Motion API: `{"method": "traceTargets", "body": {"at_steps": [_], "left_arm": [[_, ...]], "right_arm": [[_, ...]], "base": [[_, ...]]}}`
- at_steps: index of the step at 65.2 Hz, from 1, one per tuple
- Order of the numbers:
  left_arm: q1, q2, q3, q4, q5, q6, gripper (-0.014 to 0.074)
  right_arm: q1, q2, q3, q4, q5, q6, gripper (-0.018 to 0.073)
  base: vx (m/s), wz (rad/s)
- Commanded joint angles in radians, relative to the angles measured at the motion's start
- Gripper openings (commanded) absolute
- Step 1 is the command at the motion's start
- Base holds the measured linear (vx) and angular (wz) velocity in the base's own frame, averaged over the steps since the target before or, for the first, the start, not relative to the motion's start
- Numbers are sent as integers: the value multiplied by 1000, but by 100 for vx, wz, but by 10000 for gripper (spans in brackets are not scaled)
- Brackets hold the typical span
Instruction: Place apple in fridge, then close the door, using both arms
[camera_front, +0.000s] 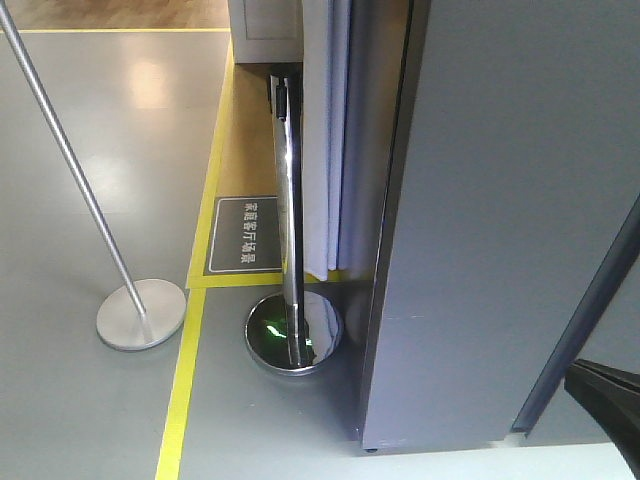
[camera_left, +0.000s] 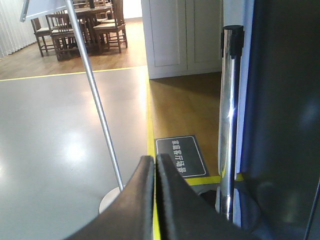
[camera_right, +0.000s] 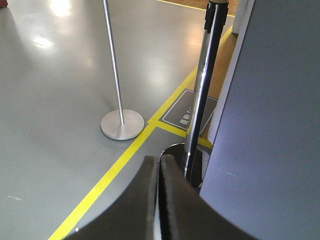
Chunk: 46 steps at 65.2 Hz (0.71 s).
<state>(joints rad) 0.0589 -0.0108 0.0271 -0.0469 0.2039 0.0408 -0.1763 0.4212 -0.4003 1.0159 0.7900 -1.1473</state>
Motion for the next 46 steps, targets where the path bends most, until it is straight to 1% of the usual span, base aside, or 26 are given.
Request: {"method": "traceTargets", "body": {"at_steps": [1, 10, 13, 21, 26, 30, 34, 37, 41, 46], "left_arm": [[1, -16, 15, -12, -84, -1, -8], [1, -16, 15, -12, -84, -1, -8], [1, -16, 15, -12, -84, -1, -8], [1, -16, 15, -12, -84, -1, -8], [1, -16, 15, -12, -84, -1, -8], [1, -16, 15, -12, -84, -1, -8], [1, -16, 15, -12, -84, -1, -8], [1, -16, 15, -12, -84, -1, -8], [1, -16, 15, -12, -84, -1, -8], [1, -16, 15, -12, -84, -1, -8]], "right_arm": [[-1, 6, -25, 46, -32, -4, -2], [-1, 6, -25, 44, -31, -4, -2], [9, 6, -25, 44, -39, -4, -2], [69, -18, -25, 27, -102, -9, -2], [115, -56, -25, 14, -115, -8, -2], [131, -83, -25, -27, -125, -2, -2], [134, -115, -25, -75, -127, 56, -2], [134, -134, -25, -138, -138, 123, -2], [134, -155, -25, -228, -162, 262, -2], [134, -184, -25, -374, -187, 450, -2]], "base": [[0, 0], [0, 0], [0, 0], [0, 0], [0, 0], [0, 0], [0, 0], [0, 0], [0, 0], [0, 0]]}}
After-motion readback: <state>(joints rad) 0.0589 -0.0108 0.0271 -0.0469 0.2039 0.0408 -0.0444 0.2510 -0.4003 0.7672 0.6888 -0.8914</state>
